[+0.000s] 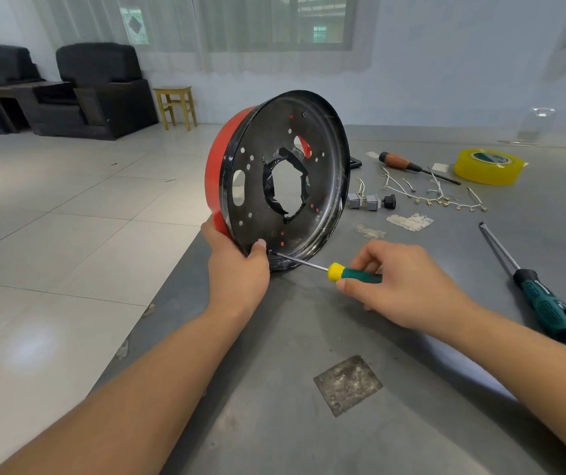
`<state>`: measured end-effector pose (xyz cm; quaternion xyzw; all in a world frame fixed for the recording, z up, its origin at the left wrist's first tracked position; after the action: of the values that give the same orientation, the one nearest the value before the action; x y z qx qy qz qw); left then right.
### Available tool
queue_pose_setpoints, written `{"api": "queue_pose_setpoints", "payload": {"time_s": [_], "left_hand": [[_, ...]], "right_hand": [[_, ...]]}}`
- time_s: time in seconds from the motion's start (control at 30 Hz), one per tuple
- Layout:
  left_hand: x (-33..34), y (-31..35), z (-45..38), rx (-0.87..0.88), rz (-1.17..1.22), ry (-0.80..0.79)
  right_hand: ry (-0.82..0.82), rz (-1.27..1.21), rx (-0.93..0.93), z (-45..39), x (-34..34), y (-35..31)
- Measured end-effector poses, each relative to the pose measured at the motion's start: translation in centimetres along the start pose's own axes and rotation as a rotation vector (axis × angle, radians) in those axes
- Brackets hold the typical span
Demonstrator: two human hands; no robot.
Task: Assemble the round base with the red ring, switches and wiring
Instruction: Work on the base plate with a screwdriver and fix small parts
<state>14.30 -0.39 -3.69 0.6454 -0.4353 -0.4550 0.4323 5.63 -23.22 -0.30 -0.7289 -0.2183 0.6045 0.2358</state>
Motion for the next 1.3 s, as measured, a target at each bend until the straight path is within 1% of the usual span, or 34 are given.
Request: {"api": "queue_pose_setpoints", "payload": {"time_s": [0.07,0.1,0.13,0.17,0.2,0.23,0.27,0.3,0.33,0.37,0.4,0.43,0.47,0.5,0.6,0.67,0.73,0.77,0.8,0.83,0.87,0.9,0.93,1.0,1.03,1.07,1.1,1.13,1.27,1.3], "left_hand": [[0.0,0.1,0.1,0.002,-0.004,-0.006],[0.0,0.1,0.1,0.004,-0.006,-0.012],[0.0,0.2,0.1,0.005,-0.009,-0.015],[0.0,0.2,0.1,0.006,-0.013,-0.016],[0.0,0.3,0.2,0.008,-0.021,-0.018],[0.0,0.3,0.2,0.011,-0.028,-0.021],[0.1,0.3,0.3,0.014,-0.034,-0.024],[0.1,0.4,0.3,0.016,-0.04,-0.026],[0.1,0.4,0.3,0.017,-0.043,-0.026],[0.1,0.4,0.3,0.018,-0.043,-0.024],[0.1,0.4,0.3,0.017,-0.039,-0.023],[0.1,0.4,0.3,0.016,-0.033,-0.022],[0.1,0.4,0.2,0.014,-0.028,-0.021],[0.1,0.3,0.2,0.011,-0.025,-0.02],[0.0,0.1,0.3,0.006,-0.024,-0.015],[-0.1,0.1,0.2,0.01,-0.027,-0.011],[-0.1,0.1,0.2,0.008,-0.023,-0.007],[-0.1,0.1,0.2,0.007,-0.023,-0.008],[-0.1,0.0,0.2,0.007,-0.022,-0.01],[-0.1,0.0,0.2,0.008,-0.021,-0.013],[-0.1,0.0,0.1,0.009,-0.021,-0.015],[-0.1,0.0,0.2,0.01,-0.02,-0.016],[0.0,0.1,0.2,0.012,-0.02,-0.015],[0.0,0.2,0.2,0.023,-0.032,-0.013],[0.0,0.3,0.2,0.026,-0.042,-0.012],[0.0,0.3,0.3,0.026,-0.043,-0.012],[0.1,0.3,0.2,0.02,-0.037,-0.014],[0.1,0.2,0.2,0.013,-0.029,-0.015],[0.1,0.1,0.1,0.01,-0.031,-0.007],[0.1,0.1,0.1,0.01,-0.031,-0.005]], "right_hand": [[0.052,0.459,-0.171,0.9,0.2,-1.3],[0.082,0.647,-0.213,1.2,0.5,-1.9],[0.109,0.775,-0.229,1.4,0.7,-2.3],[0.132,0.827,-0.229,1.6,0.9,-2.6],[0.148,0.826,-0.201,1.5,0.8,-2.7],[0.157,0.731,-0.151,1.2,0.5,-2.5],[0.114,0.513,-0.06,0.7,0.3,-1.7],[0.016,0.166,0.094,0.0,0.7,-0.1],[-0.102,-0.231,0.286,-0.1,1.7,1.4],[-0.214,-0.548,0.458,0.4,2.8,2.2],[-0.28,-0.737,0.55,0.8,3.5,2.3],[-0.31,-0.785,0.555,0.9,3.8,2.4],[-0.308,-0.734,0.504,0.6,3.6,2.4],[-0.273,-0.594,0.415,0.3,3.2,2.3],[-0.085,0.035,0.072,-0.2,1.0,1.1],[-0.027,0.344,-0.123,0.4,0.8,-0.3],[0.021,0.646,-0.25,1.2,1.2,-1.6],[0.051,0.748,-0.277,1.5,1.3,-2.1],[0.075,0.779,-0.283,1.7,1.4,-2.3],[0.08,0.752,-0.257,1.8,1.4,-2.4],[0.075,0.656,-0.215,1.6,1.3,-2.2],[0.039,0.482,-0.138,1.2,1.2,-1.7],[-0.04,0.197,-0.005,0.7,1.3,-0.8],[-0.256,-0.459,0.361,0.5,2.9,1.5],[-0.34,-0.685,0.509,1.0,3.8,1.7],[-0.378,-0.784,0.573,1.3,4.2,1.8],[-0.386,-0.759,0.557,1.2,4.2,1.9],[-0.36,-0.655,0.488,0.8,3.8,1.9],[-0.073,0.046,0.06,0.2,1.2,-0.1],[-0.021,0.258,-0.049,0.6,1.2,-0.8]]}}
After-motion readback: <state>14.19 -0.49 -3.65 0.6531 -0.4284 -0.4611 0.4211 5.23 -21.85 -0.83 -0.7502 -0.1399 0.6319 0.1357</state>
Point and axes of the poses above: each hand's wrist, its own z-axis away from the middle knuckle, its own x-axis out of the palm, y = z × x, the point moved 8 cm from there along -z, towards the middle knuckle, and after that the axes turned 4 degrees about -z, right-handed, at the moved point
